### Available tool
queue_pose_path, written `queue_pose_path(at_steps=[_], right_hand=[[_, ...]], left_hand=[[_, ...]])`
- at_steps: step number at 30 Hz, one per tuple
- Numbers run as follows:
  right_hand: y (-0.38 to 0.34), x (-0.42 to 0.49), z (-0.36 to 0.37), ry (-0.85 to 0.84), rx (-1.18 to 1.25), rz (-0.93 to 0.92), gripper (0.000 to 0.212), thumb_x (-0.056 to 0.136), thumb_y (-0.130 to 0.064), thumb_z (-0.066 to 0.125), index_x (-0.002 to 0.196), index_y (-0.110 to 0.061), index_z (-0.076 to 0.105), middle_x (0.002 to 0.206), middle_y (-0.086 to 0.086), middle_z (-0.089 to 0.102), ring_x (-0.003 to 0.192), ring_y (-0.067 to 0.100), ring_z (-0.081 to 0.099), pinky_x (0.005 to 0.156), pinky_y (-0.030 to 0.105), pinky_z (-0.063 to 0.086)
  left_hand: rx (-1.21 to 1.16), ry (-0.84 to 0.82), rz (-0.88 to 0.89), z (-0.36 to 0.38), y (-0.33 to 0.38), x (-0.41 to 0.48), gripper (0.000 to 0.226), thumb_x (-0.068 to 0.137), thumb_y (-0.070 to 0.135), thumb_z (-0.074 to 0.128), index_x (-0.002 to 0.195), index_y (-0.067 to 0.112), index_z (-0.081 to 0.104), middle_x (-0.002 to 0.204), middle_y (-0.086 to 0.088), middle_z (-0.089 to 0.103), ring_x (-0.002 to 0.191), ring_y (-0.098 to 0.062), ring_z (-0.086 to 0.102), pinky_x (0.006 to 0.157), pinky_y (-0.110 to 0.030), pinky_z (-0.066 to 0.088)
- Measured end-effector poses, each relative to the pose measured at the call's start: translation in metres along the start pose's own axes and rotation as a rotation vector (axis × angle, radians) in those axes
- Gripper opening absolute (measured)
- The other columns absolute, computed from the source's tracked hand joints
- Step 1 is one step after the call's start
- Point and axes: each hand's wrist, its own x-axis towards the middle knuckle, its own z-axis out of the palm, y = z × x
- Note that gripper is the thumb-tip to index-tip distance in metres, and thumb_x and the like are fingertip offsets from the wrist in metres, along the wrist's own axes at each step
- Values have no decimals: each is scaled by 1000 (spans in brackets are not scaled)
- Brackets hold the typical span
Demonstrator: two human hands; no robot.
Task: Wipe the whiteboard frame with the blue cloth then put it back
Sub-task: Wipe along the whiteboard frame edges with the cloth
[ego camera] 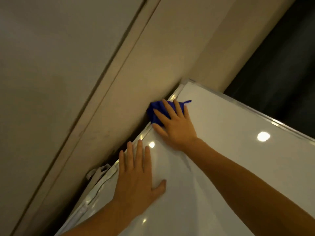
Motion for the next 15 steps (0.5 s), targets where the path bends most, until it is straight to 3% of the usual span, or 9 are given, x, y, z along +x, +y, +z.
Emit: queue_pose_path(at_steps=[2, 5, 7, 11, 13, 15], right_hand=[[-18, -13, 9, -24, 32, -141, 73, 95, -72, 17, 158, -35, 13, 168, 2, 0, 151, 39, -14, 119, 61, -6], [5, -11, 4, -89, -65, -408, 67, 98, -68, 17, 157, -39, 9, 168, -2, 0, 152, 35, -10, 119, 59, -9], [47, 14, -7, -99, -143, -280, 63, 99, -65, 14, 157, -42, 5, 168, -5, -4, 153, 34, -10, 119, 60, -8], [92, 44, -18, -29, 70, 270, 64, 99, -65, 15, 158, -39, 9, 168, -1, -4, 151, 36, -14, 119, 60, -8], [75, 39, -5, 43, 152, 206, 68, 97, -69, 16, 157, -38, 14, 168, 0, -2, 150, 36, -18, 119, 60, -10], [58, 27, 9, 16, 129, -75, 70, 93, -74, 11, 156, -42, 14, 168, -3, 1, 151, 32, -17, 120, 59, -10]], left_hand=[[-31, 28, -75, -4, 1, 22, 112, 76, 85, 17, 158, 10, 2, 166, -20, -5, 152, -45, -5, 122, -59, 0], [-81, 20, -121, -2, 9, 34, 113, 77, 84, 20, 156, 3, 22, 163, -25, 16, 149, -48, 16, 119, -64, 17], [-91, -7, -125, 4, 17, 37, 117, 78, 87, 12, 156, 1, 16, 163, -25, 13, 149, -50, 15, 117, -67, 18], [-137, -2, -129, 11, 26, 56, 119, 60, 94, -14, 146, 15, -33, 157, -16, -35, 149, -45, -20, 118, -65, -7], [-162, 28, -119, 10, 32, 72, 117, 52, 95, -21, 137, 18, -44, 148, -11, -48, 147, -42, -28, 114, -61, -17], [-157, 30, -95, 6, 36, 85, 117, 48, 94, -23, 133, 19, -50, 143, -8, -54, 147, -40, -30, 113, -58, -21]])
